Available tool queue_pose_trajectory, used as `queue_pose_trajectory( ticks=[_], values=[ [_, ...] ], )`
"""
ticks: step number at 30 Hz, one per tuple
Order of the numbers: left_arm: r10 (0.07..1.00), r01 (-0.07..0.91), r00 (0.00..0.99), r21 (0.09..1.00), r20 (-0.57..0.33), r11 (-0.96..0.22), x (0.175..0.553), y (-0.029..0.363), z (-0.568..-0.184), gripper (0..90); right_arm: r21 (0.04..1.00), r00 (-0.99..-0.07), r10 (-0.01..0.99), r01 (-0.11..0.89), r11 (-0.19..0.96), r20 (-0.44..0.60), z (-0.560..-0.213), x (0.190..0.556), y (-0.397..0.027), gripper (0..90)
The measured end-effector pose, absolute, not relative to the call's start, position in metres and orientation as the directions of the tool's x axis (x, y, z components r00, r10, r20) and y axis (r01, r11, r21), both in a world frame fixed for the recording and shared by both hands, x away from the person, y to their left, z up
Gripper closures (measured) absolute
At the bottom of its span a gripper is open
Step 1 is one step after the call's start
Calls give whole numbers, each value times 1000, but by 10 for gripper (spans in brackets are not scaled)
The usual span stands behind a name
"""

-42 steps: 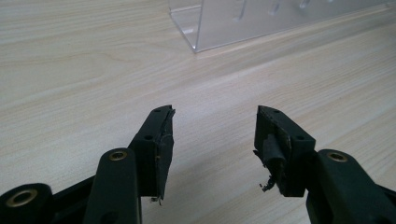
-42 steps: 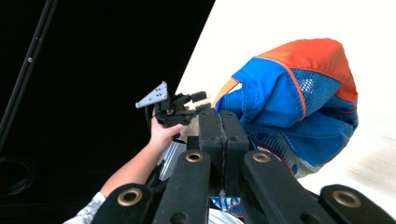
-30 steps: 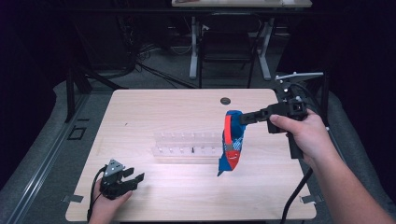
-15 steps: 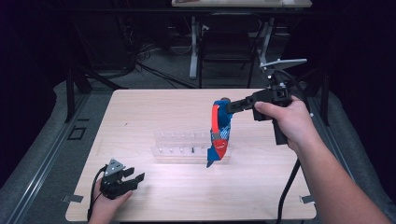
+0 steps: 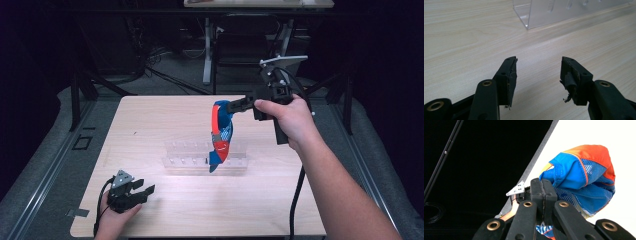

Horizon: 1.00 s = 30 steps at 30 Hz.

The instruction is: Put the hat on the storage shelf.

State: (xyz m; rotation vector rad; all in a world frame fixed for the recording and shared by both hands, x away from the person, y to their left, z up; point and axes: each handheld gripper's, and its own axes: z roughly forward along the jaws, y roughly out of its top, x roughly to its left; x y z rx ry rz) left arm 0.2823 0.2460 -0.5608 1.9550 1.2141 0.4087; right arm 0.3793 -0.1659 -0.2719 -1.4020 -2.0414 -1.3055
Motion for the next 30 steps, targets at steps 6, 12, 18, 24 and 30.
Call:
queue_pose_trajectory(
  ticks=[6,12,18,24,30],
  values=[
    [863,608,489,759,-128,-232,283,246,-561,473,492,-463,547,864,105,697,-272,386,-154,900],
    [863,613,488,756,-132,-231,284,247,-562,473,497,-472,537,861,111,699,-273,391,-142,900],
    [862,612,488,758,-136,-226,284,247,-562,473,497,-475,531,860,114,701,-276,398,-132,900],
    [861,613,491,754,-130,-236,284,247,-560,474,489,-474,536,863,127,698,-277,407,-127,900],
    [861,610,491,759,-134,-230,285,247,-561,475,489,-471,547,863,125,692,-281,415,-125,900]
  ],
)
